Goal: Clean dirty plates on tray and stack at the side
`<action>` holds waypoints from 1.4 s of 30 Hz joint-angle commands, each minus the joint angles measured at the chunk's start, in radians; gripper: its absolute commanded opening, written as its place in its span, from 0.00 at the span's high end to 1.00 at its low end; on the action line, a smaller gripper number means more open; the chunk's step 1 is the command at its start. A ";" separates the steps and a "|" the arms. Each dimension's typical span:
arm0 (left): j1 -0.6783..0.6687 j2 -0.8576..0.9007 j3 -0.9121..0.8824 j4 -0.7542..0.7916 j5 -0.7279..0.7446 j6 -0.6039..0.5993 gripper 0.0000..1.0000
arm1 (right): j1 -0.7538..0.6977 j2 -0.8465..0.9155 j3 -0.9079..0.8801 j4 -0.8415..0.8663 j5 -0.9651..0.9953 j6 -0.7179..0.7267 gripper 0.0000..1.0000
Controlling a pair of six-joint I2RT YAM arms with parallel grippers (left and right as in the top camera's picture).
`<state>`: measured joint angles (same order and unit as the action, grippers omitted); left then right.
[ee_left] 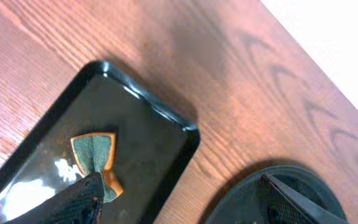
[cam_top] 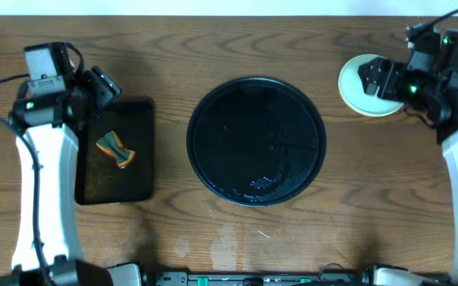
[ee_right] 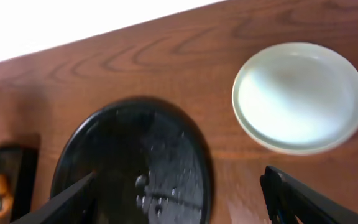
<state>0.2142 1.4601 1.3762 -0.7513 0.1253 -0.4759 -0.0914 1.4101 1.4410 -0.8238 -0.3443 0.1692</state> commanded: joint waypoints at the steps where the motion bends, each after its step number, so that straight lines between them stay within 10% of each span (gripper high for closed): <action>1: 0.002 0.002 0.006 -0.003 -0.002 0.008 0.20 | 0.054 -0.124 -0.003 -0.069 0.088 -0.055 0.18; 4: 0.002 0.006 0.006 -0.003 -0.002 0.008 0.20 | 0.104 -0.189 -0.034 -0.106 0.138 -0.054 0.01; 12: 0.002 0.006 0.004 -0.003 -0.002 0.008 0.20 | 0.140 -0.219 -0.039 -0.205 0.118 0.148 0.01; 33: 0.002 0.006 0.004 -0.003 -0.002 0.007 0.19 | 0.146 -0.223 -0.064 -0.241 0.167 0.137 0.01; 42: 0.002 0.006 0.004 -0.003 -0.002 0.007 0.19 | 0.144 -0.389 -0.396 0.106 0.198 0.092 0.01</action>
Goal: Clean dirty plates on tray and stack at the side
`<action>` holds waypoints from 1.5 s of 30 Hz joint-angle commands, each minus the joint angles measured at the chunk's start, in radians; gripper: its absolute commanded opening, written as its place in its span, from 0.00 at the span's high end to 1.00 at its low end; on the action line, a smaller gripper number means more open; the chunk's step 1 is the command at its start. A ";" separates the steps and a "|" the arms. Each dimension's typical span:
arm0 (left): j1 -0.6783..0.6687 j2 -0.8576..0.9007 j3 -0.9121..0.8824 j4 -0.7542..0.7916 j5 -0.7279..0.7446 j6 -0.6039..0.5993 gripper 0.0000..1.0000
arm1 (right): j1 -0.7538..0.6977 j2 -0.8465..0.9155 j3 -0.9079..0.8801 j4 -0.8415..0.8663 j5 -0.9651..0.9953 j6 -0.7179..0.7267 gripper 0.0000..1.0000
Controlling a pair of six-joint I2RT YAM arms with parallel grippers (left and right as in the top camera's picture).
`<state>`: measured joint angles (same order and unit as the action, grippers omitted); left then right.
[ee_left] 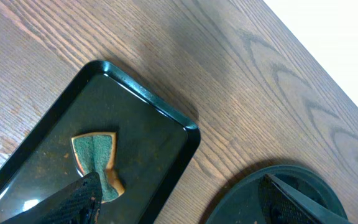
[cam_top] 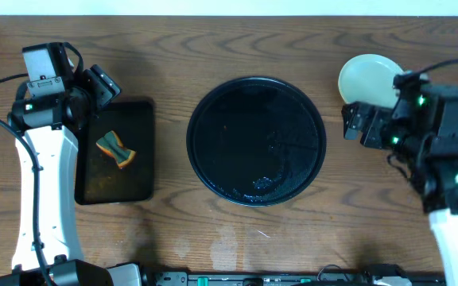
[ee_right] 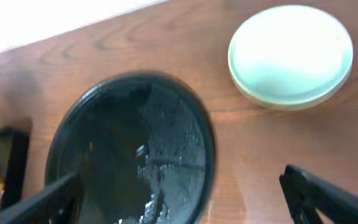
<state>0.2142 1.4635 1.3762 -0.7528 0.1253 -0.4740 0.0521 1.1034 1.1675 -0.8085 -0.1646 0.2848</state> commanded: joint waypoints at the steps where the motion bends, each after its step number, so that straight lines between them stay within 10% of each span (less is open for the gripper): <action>1: 0.002 0.003 0.004 -0.002 -0.002 0.006 0.19 | 0.001 -0.142 -0.238 0.211 0.017 -0.049 0.01; 12: 0.002 0.003 0.004 -0.002 -0.002 0.006 0.19 | 0.001 -0.557 -0.811 0.716 0.011 -0.081 0.01; 22: 0.002 0.003 0.004 -0.002 -0.002 0.006 0.19 | 0.001 -0.963 -1.073 0.785 0.019 -0.084 0.01; 45: 0.002 0.003 0.004 -0.002 -0.002 0.006 0.18 | 0.002 -1.099 -1.162 0.826 0.077 -0.265 0.01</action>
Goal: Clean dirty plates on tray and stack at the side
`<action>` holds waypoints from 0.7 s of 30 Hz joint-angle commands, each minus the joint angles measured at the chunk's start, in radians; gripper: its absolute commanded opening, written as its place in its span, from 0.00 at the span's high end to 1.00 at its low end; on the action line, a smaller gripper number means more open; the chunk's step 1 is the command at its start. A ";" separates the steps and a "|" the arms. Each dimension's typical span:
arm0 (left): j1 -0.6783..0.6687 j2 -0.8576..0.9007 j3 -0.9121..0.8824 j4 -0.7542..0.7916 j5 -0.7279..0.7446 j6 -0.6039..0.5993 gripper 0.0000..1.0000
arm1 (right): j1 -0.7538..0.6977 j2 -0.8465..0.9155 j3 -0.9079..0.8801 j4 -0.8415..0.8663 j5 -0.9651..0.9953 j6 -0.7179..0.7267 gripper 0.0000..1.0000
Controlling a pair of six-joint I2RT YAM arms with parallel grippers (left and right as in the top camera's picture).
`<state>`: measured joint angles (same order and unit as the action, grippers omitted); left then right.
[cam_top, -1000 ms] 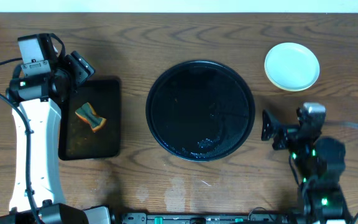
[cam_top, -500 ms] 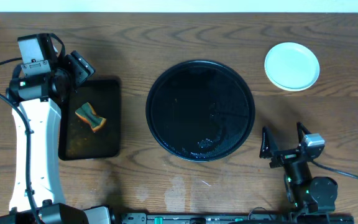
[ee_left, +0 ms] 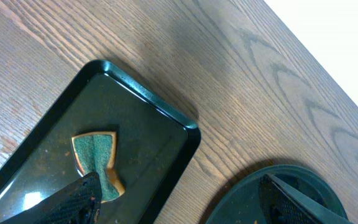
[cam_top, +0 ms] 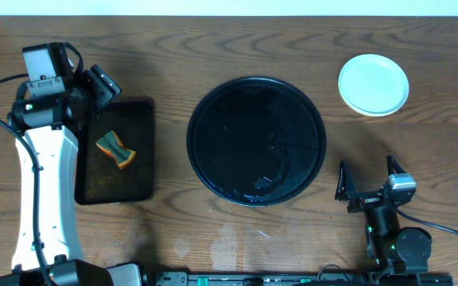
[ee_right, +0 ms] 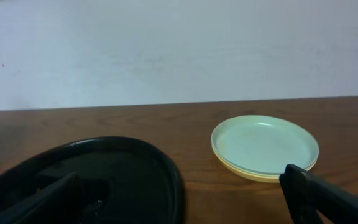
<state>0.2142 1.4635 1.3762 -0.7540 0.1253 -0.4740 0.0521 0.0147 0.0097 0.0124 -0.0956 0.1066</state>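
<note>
A round black tray [cam_top: 257, 141], wet and with no plates on it, lies mid-table. Two plates are stacked at the far right, a pale green one [cam_top: 374, 84] on a yellowish one [ee_right: 265, 144]. An orange-and-green sponge [cam_top: 116, 149] lies in a rectangular black tray [cam_top: 137, 127] on the left. My left gripper [ee_left: 179, 208] hangs open above that tray's far right corner, holding nothing. My right gripper [ee_right: 179, 202] is open and empty, low at the table's front right [cam_top: 366, 179], facing the round tray and the plates.
The wooden table [cam_top: 237, 238] carries only the two trays and the plate stack. A pale wall [ee_right: 179, 50] rises behind the far edge. The left arm [cam_top: 46, 183] runs along the left side.
My right arm has drawn back from beside the plate stack to the front right edge, its gripper still open. The left arm, sponge, trays and plates have not moved.
My right gripper was first open right over the plate stack at the far right. It then stood nearer the front, off the stack, with the plates left in place. Now it sits low at the front edge. The left gripper stayed open above the sponge tray throughout.
</note>
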 commanded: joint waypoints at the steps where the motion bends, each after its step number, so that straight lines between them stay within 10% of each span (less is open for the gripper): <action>1: 0.002 0.003 0.004 0.000 -0.002 0.006 0.18 | 0.003 -0.010 -0.005 0.006 0.009 -0.087 0.01; 21: 0.002 0.003 0.004 0.000 -0.002 0.006 0.18 | 0.032 -0.010 -0.004 -0.082 0.024 -0.254 0.01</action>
